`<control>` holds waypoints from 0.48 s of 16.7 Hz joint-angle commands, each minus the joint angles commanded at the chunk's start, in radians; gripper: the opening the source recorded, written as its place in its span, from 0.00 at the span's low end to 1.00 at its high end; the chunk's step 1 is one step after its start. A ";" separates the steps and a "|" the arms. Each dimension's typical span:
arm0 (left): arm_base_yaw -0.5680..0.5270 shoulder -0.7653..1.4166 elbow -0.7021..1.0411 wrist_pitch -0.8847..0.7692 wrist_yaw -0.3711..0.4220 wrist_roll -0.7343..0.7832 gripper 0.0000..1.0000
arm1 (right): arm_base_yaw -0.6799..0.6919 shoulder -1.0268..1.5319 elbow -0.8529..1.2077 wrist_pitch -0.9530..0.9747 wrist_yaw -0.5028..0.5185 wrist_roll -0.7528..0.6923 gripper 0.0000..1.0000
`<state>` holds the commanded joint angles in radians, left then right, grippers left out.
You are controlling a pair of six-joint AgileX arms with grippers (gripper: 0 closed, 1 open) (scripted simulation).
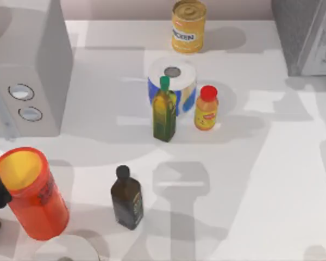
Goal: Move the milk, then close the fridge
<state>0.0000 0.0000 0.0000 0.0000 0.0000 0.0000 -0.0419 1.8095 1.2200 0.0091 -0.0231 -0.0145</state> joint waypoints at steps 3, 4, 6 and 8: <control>0.000 0.000 0.000 0.000 0.000 0.000 1.00 | 0.002 0.100 0.125 -0.028 0.001 0.000 1.00; 0.000 0.000 0.000 0.000 0.000 0.000 1.00 | 0.003 0.127 0.160 -0.036 0.001 0.000 1.00; 0.000 0.000 0.000 0.000 0.000 0.000 1.00 | 0.003 0.165 0.209 -0.047 0.002 0.000 1.00; 0.000 0.000 0.000 0.000 0.000 0.000 1.00 | 0.004 0.175 0.224 -0.050 0.002 0.000 1.00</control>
